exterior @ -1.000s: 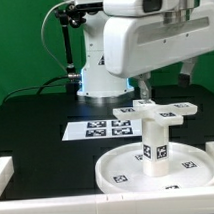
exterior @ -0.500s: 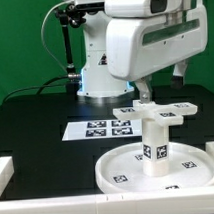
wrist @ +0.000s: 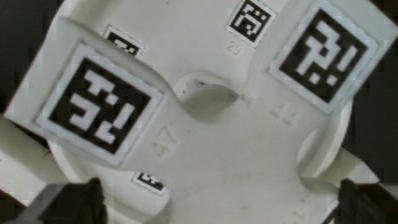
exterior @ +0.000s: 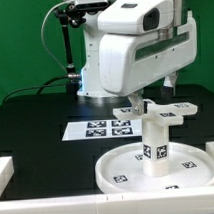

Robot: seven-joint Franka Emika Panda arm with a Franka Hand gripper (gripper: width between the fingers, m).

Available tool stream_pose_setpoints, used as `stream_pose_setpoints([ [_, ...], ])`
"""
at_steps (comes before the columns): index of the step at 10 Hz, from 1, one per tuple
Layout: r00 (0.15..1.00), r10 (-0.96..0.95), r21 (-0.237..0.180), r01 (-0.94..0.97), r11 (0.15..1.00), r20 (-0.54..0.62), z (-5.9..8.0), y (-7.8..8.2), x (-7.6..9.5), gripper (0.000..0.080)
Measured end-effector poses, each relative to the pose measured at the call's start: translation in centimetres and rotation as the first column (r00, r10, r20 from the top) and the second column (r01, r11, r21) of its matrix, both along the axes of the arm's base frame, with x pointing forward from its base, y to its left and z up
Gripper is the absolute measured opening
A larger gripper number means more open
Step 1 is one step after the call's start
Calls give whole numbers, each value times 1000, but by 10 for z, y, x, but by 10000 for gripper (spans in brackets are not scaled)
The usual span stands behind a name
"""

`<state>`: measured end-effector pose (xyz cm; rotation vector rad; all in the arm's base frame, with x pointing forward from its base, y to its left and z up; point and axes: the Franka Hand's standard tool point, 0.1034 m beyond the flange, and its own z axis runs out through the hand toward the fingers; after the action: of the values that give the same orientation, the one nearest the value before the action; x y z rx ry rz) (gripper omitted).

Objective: Assemble round table

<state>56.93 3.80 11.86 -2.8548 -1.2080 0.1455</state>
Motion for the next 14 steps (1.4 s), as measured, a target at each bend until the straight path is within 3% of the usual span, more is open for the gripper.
stream_pose_setpoints([
  [3,1000,9,-5,-9,1000,-14,-9,3,-2,649],
  [14,999,34,-12,-34,999,-41,-9,-1,-10,649],
])
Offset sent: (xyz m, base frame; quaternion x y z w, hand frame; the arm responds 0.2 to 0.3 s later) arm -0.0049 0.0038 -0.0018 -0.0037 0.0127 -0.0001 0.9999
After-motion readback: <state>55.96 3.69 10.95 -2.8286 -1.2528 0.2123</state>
